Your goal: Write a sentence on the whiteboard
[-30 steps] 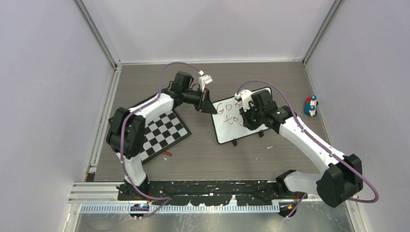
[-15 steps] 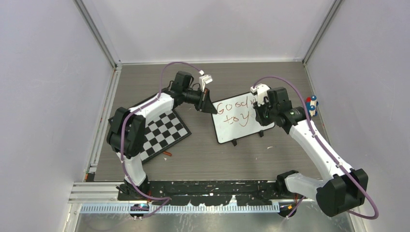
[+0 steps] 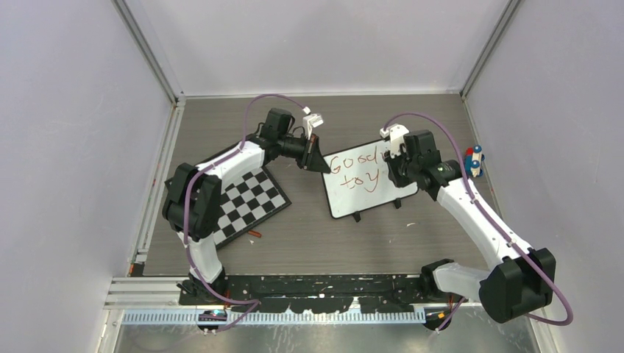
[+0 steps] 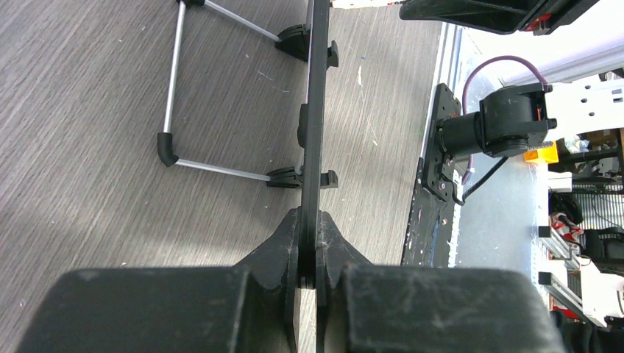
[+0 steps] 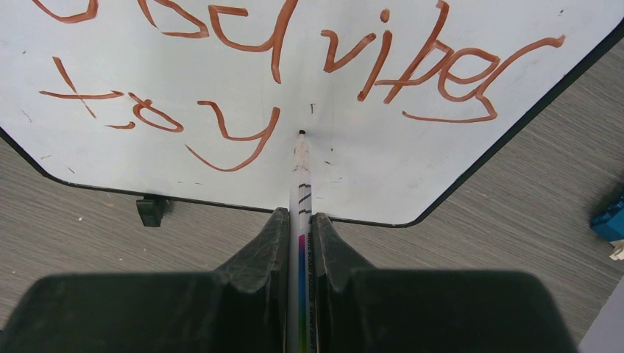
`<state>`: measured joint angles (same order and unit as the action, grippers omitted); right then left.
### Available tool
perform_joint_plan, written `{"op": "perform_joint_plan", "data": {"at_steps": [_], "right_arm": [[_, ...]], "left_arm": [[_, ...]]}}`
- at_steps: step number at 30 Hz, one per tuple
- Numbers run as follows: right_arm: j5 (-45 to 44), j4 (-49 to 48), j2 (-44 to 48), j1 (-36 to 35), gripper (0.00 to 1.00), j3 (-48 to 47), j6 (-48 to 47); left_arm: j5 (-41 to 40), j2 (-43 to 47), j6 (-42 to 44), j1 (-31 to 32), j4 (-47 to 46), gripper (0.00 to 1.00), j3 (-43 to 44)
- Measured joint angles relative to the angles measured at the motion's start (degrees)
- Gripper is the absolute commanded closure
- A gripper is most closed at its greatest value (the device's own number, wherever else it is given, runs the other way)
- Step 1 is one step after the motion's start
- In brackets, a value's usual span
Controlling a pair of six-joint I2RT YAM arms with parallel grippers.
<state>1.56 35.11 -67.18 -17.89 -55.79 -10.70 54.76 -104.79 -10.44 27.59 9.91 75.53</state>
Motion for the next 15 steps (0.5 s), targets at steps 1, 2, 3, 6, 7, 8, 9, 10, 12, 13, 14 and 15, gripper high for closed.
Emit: {"op": "perform_joint_plan", "data": {"at_steps": [1,2,3,6,7,8,9,10,12,13,14,15], "right_arm": [[0.04,0.02,0.00,0.00,1.00,0.00,0.00],[0.13,0.02,0.00,0.00,1.00,0.00,0.00],[0.20,0.04,-0.02,0.00,1.00,0.00,-0.02],[0.63,0.20,-0.09,0.00,1.00,0.02,-0.11],[0.74,0.22,-0.09,0.00,1.00,0.09,-0.13],[0.96,0.31,-0.09,0.00,1.00,0.20,-0.15],[1.11,0.37,-0.09,0.00,1.00,0.31,-0.26],[1.31,0.46,-0.09,0.00,1.00,0.48,-0.37],[1.49,0.59,-0.09,0.00,1.00,0.85,-0.63],[1.51,0.63,-0.09,0.00,1.00,1.03,-0.79],[1.49,0.79,-0.09,0.00,1.00,1.18,-1.01],[1.44,0.94,-0.09,0.00,1.00,1.38,-1.18]], "left_arm": [[-0.02,0.00,0.00,0.00,0.00,1.00,0.00],[0.00,0.00,0.00,-0.02,0.00,1.00,0.00],[0.00,0.00,0.00,-0.02,0.00,1.00,0.00],[0.00,0.00,0.00,-0.02,0.00,1.00,0.00],[0.00,0.00,0.00,-0.02,0.00,1.00,0.00],[0.00,0.00,0.02,-0.02,0.00,1.00,0.00],[0.00,0.00,0.02,-0.02,0.00,1.00,0.00],[0.00,0.00,0.00,-0.02,0.00,1.00,0.00],[-0.02,0.00,0.00,-0.02,0.00,1.00,0.00],[-0.02,0.00,0.00,-0.02,0.00,1.00,0.00],[-0.02,0.00,0.00,-0.02,0.00,1.00,0.00],[-0.02,0.00,0.00,-0.02,0.00,1.00,0.00]]}}
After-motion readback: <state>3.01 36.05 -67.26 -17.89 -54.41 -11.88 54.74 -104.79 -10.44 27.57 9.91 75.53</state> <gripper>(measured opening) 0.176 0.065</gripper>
